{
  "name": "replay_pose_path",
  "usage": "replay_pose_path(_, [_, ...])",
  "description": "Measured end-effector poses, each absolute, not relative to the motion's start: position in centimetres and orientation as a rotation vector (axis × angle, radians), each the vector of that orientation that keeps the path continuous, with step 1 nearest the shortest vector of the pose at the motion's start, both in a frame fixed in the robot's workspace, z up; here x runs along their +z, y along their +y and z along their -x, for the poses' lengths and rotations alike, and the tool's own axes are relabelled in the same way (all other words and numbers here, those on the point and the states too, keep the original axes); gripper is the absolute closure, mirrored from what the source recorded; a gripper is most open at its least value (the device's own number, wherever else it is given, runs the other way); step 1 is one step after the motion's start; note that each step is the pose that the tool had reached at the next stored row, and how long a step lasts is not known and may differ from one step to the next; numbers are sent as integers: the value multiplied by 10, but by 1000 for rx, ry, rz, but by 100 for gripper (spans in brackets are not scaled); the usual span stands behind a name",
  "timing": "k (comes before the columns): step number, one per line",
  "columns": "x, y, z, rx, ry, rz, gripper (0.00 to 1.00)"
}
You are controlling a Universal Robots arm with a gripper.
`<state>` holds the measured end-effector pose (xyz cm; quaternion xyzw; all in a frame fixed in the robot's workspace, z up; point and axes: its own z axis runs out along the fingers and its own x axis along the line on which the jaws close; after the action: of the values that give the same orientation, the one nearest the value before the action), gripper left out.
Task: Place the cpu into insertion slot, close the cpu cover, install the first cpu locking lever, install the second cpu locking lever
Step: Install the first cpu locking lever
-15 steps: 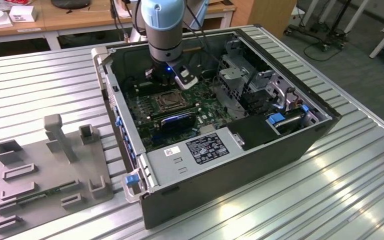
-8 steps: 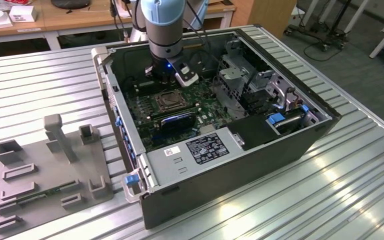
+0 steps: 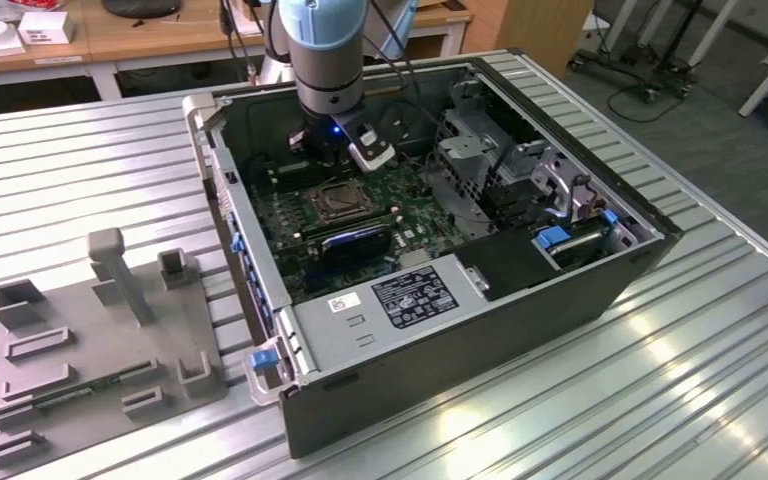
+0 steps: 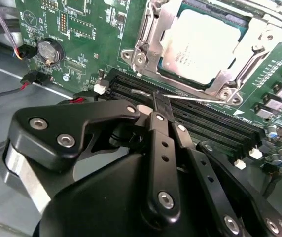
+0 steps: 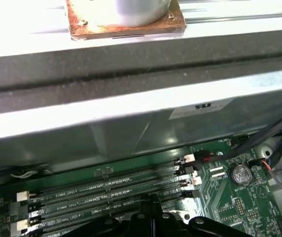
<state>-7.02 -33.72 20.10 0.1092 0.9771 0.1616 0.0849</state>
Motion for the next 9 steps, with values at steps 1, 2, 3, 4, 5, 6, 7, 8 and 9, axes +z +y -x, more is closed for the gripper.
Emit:
replay_pose_path(1, [201,-337,70,482,2914,-326,89])
replay_pose_path(2, [200,-337,70,482,2913,-325,89])
replay_pose_path(3, [200,-337,70,482,2913,-325,89])
replay_pose_path(4, [200,-337,70,482,2912,-325,89])
replay_pose_path(5, [199,-337,70,482,2912,-325,89])
replay_pose_path(6, [199,-337,70,482,2912,-325,89])
replay_pose_path(7, [198,-337,70,481,2911,-325,89])
replay_pose_path(8, [197,-337,70,481,2911,-325,89])
replay_pose_path(9, [197,-337,70,481,2911,-325,89])
